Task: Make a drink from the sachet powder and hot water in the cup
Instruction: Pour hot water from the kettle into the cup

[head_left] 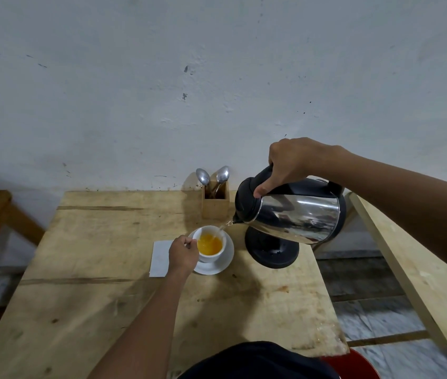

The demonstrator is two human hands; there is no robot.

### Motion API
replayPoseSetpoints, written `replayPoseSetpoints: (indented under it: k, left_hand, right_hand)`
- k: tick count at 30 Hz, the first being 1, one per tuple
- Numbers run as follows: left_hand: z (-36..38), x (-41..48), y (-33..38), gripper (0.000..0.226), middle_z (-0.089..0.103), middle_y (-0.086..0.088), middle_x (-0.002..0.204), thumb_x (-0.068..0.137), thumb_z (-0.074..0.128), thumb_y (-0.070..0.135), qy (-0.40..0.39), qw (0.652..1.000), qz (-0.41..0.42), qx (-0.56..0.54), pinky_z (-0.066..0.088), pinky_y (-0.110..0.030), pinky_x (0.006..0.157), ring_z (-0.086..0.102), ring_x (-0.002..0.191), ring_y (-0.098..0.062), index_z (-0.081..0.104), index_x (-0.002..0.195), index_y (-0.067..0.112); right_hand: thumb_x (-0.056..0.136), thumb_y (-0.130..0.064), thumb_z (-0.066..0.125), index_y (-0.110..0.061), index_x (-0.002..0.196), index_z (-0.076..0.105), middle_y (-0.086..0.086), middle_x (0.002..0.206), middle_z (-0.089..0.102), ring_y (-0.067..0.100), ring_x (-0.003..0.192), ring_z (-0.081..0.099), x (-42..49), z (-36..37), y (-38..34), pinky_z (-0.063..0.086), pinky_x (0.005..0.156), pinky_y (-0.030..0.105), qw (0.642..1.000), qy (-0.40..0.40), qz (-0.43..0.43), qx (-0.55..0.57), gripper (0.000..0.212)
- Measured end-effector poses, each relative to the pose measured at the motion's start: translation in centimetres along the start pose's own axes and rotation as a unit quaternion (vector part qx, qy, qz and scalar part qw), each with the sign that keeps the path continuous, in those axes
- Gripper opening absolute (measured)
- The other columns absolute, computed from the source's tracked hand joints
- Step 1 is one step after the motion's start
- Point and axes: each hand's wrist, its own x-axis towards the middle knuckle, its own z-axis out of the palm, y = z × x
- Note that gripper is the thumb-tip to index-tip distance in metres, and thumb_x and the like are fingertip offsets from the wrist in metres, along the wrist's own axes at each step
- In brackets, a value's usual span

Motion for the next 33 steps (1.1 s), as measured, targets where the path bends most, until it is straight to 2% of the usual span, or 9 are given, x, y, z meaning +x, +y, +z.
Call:
replayPoseSetpoints:
  k: [7, 13, 20, 33]
  left_hand:
    - [-0.13, -0.03, 0.35, 0.014, 0.066, -0.016, 0.094, 0.094, 0.052, 0.019, 0.0, 1.0, -0.004, 0.007, 0.05, -0.034, 0.073, 0.066, 0.09, -0.034, 0.057, 0.083, 0.012]
    - [-0.12, -0.02, 0.49, 0.014, 0.063, -0.011, 0.093, 0.095, 0.052, 0.02, 0.001, 1.0, -0.002, 0.012, 0.051, -0.034, 0.074, 0.063, 0.09, -0.03, 0.06, 0.089, 0.01]
    - [-0.13, -0.31, 0.63, 0.013, 0.067, -0.017, 0.097, 0.095, 0.051, 0.02, -0.006, 1.0, 0.0, 0.011, 0.052, -0.035, 0.077, 0.066, 0.091, -0.033, 0.058, 0.09, 0.011]
    - [-0.13, -0.59, 0.91, 0.013, 0.059, -0.01, 0.09, 0.096, 0.05, 0.016, -0.001, 1.0, 0.008, 0.017, 0.045, -0.029, 0.072, 0.059, 0.089, -0.026, 0.057, 0.088, 0.009]
  right_hand:
    - [0.054, -0.084, 0.069, -0.012, 0.062, 0.049, 0.0, 0.057, 0.052, 0.019, 0.054, 0.046, -0.17, 0.12, 0.01, 0.034, 0.053, 0.03, 1.0, -0.007, 0.009, 0.005, 0.075]
    - [0.058, -0.082, 0.069, -0.013, 0.064, 0.047, 0.0, 0.059, 0.053, 0.017, 0.055, 0.046, -0.59, -0.14, -0.06, 0.033, 0.053, 0.029, 1.0, -0.017, 0.012, 0.004, 0.072]
    - [0.055, -0.082, 0.069, -0.013, 0.065, 0.05, -0.001, 0.06, 0.054, 0.017, 0.056, 0.048, -0.71, -0.35, 0.1, 0.035, 0.054, 0.029, 1.0, -0.015, 0.024, 0.006, 0.072]
    - [0.055, -0.083, 0.069, -0.012, 0.064, 0.051, 0.0, 0.058, 0.053, 0.018, 0.055, 0.047, -0.52, -0.6, 0.45, 0.036, 0.055, 0.03, 1.0, -0.006, 0.019, 0.013, 0.074]
